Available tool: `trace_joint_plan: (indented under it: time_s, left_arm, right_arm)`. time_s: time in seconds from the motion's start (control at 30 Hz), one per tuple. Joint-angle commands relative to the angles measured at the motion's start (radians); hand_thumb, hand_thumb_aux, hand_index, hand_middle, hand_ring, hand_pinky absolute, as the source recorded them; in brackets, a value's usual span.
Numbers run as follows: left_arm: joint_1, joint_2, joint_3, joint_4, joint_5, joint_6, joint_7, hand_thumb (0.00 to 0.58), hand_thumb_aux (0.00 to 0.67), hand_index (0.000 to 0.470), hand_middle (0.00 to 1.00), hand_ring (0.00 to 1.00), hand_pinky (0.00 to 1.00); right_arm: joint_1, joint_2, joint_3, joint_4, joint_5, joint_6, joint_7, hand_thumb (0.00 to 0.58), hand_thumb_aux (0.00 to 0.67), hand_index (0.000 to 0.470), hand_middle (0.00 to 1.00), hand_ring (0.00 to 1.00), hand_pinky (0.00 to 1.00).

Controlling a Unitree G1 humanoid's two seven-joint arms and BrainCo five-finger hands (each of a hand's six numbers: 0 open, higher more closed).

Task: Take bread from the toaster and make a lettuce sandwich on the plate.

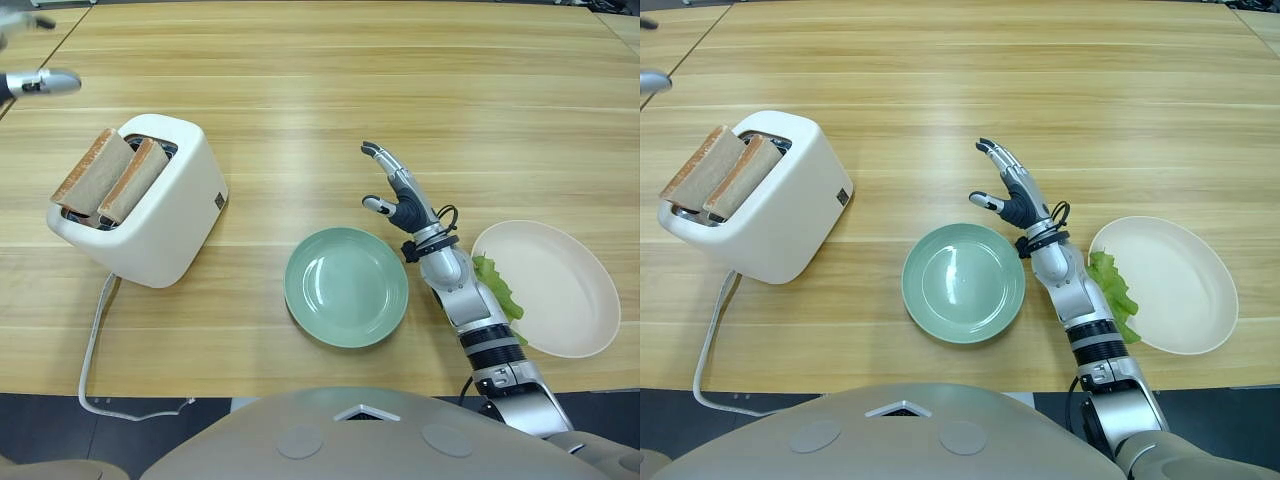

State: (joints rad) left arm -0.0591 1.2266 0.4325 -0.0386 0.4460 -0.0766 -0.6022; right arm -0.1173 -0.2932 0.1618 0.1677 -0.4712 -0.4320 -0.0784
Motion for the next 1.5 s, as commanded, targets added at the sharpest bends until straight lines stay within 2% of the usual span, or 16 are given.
trace_joint_plan:
  time_s: [0.03,0.27,0.33,0.37,0.43,0.5,0.57,0.6,0.63,0.67,0.9,1.1,1.17,1.23,1.3,1.5]
  left_arm:
    - [0.048,0.048,-0.02,0.06,0.078,-0.008,0.016,0.0,0.0,0.0,0.0,0.0,0.0]
    - [0.032,0.013,-0.116,0.049,0.066,-0.027,0.003,0.009,0.005,0.004,0.0,0.0,0.0]
    - [0.03,0.007,-0.151,0.066,0.072,-0.034,0.005,0.112,0.068,0.048,0.0,0.0,0.0]
    - [0.028,0.004,-0.166,0.072,0.075,-0.035,0.007,0.227,0.147,0.103,0.0,0.0,0.0]
    - [0.021,-0.001,-0.194,0.082,0.079,-0.035,0.011,0.352,0.25,0.175,0.0,0.0,0.0]
    - [0.016,-0.003,-0.222,0.095,0.087,-0.04,0.013,0.441,0.342,0.24,0.0,0.0,0.0]
    - [0.006,-0.008,-0.246,0.103,0.09,-0.043,0.021,0.458,0.363,0.254,0.0,0.0,0.0]
    - [-0.002,-0.011,-0.257,0.102,0.089,-0.05,0.027,0.531,0.476,0.334,0.0,0.0,0.0]
    - [-0.012,-0.018,-0.265,0.096,0.081,-0.054,0.032,0.55,0.518,0.363,0.0,0.0,0.0]
    - [-0.021,-0.023,-0.269,0.088,0.069,-0.061,0.036,0.58,0.652,0.457,0.0,0.0,0.0]
    - [-0.148,-0.102,-0.25,0.09,-0.103,-0.123,0.05,0.58,0.67,0.47,0.0,0.0,0.0]
    - [-0.306,-0.064,-0.263,0.153,-0.135,-0.136,0.012,0.58,0.67,0.47,0.0,0.0,0.0]
    - [-0.422,-0.055,-0.257,0.172,-0.186,-0.142,-0.015,0.58,0.67,0.47,0.0,0.0,0.0]
    - [-0.596,-0.1,-0.261,0.191,-0.298,-0.115,-0.062,0.58,0.67,0.47,0.0,0.0,0.0]
    - [-0.693,-0.136,-0.28,0.205,-0.365,-0.089,-0.103,0.58,0.67,0.47,0.0,0.0,0.0]
    - [-0.763,-0.213,-0.349,0.173,-0.398,-0.086,-0.131,0.58,0.67,0.47,0.0,0.0,0.0]
  right_arm:
    - [0.007,-0.013,-0.011,0.006,0.008,0.0,-0.002,0.0,0.0,0.0,0.0,0.0,0.0]
    - [0.017,-0.021,-0.02,0.0,0.005,0.002,-0.005,0.0,0.0,0.0,0.0,0.0,0.0]
    - [0.014,-0.02,-0.018,0.003,0.004,0.002,-0.005,0.0,0.0,0.0,0.0,0.0,0.0]
    - [0.012,-0.02,-0.018,0.006,0.003,0.001,-0.006,0.0,0.0,0.0,0.0,0.0,0.0]
    - [0.009,-0.022,-0.018,0.014,0.002,0.0,-0.008,0.0,0.0,0.0,0.0,0.0,0.0]
    - [0.007,-0.024,-0.02,0.017,0.001,0.002,-0.01,0.0,0.0,0.0,0.0,0.0,0.0]
    - [0.006,-0.027,-0.022,0.02,0.002,0.002,-0.011,0.0,0.0,0.0,0.0,0.0,0.0]
    - [0.006,-0.029,-0.021,0.023,-0.002,0.003,-0.013,0.0,0.0,0.0,0.0,0.0,0.0]
    - [0.005,-0.031,-0.02,0.029,-0.007,0.003,-0.017,0.0,0.0,0.0,0.0,0.0,0.0]
    - [0.003,-0.033,-0.019,0.036,-0.01,0.003,-0.019,0.0,0.0,0.0,0.0,0.0,0.0]
    - [-0.02,-0.033,-0.014,0.077,-0.003,0.009,-0.023,0.0,0.0,0.0,0.0,0.0,0.0]
    - [-0.026,-0.024,-0.012,0.069,-0.004,0.025,-0.028,0.0,0.0,0.0,0.0,0.0,0.0]
    - [-0.034,-0.014,-0.016,0.064,0.014,0.034,-0.022,0.0,0.0,0.0,0.0,0.0,0.0]
    - [-0.044,0.0,-0.033,0.057,0.057,0.05,-0.008,0.0,0.0,0.0,0.0,0.0,0.0]
    - [-0.057,0.011,-0.049,0.062,0.092,0.063,0.002,0.0,0.0,0.0,0.0,0.0,0.0]
    - [-0.085,-0.003,-0.109,0.035,0.154,0.094,0.009,0.0,0.0,0.0,0.0,0.0,0.0]
